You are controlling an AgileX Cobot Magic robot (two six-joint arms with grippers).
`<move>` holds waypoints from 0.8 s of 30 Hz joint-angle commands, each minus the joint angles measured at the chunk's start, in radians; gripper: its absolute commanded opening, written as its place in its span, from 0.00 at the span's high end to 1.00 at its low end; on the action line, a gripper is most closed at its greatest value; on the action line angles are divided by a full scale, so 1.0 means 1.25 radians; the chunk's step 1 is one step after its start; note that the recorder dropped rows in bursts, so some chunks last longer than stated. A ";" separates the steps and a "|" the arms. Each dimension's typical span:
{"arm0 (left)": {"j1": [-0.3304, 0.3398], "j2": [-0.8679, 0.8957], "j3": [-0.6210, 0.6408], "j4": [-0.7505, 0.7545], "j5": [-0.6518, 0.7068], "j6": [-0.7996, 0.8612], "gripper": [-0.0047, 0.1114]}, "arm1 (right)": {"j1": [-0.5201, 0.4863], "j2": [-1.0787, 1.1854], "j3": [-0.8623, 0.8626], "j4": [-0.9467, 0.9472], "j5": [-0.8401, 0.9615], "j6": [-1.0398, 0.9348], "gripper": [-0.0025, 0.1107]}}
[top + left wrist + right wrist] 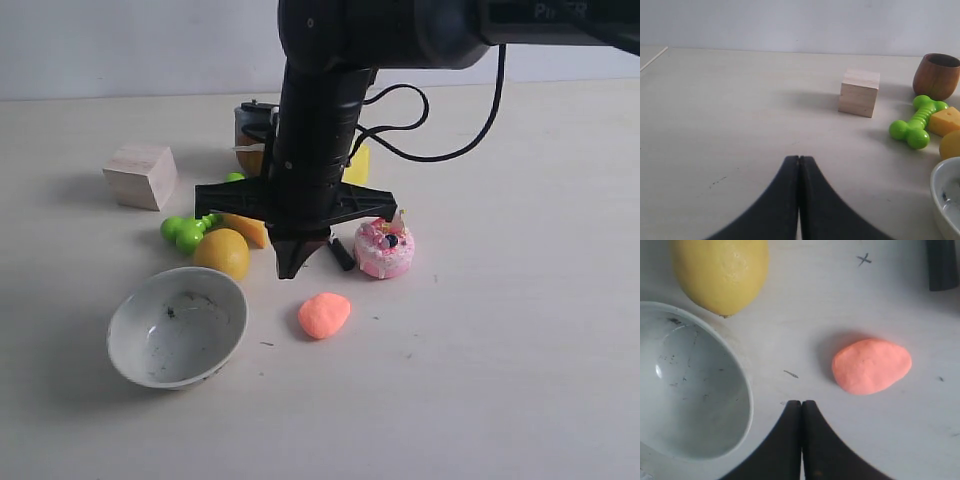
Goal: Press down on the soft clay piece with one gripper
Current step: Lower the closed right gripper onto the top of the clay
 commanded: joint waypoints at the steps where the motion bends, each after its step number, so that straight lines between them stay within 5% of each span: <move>1: -0.004 -0.005 0.001 -0.002 -0.009 0.003 0.96 | 0.001 0.005 -0.006 -0.029 -0.004 0.032 0.98; 24: -0.004 -0.005 0.001 -0.002 -0.009 0.003 0.96 | -0.002 0.065 -0.006 -0.118 0.054 0.192 0.98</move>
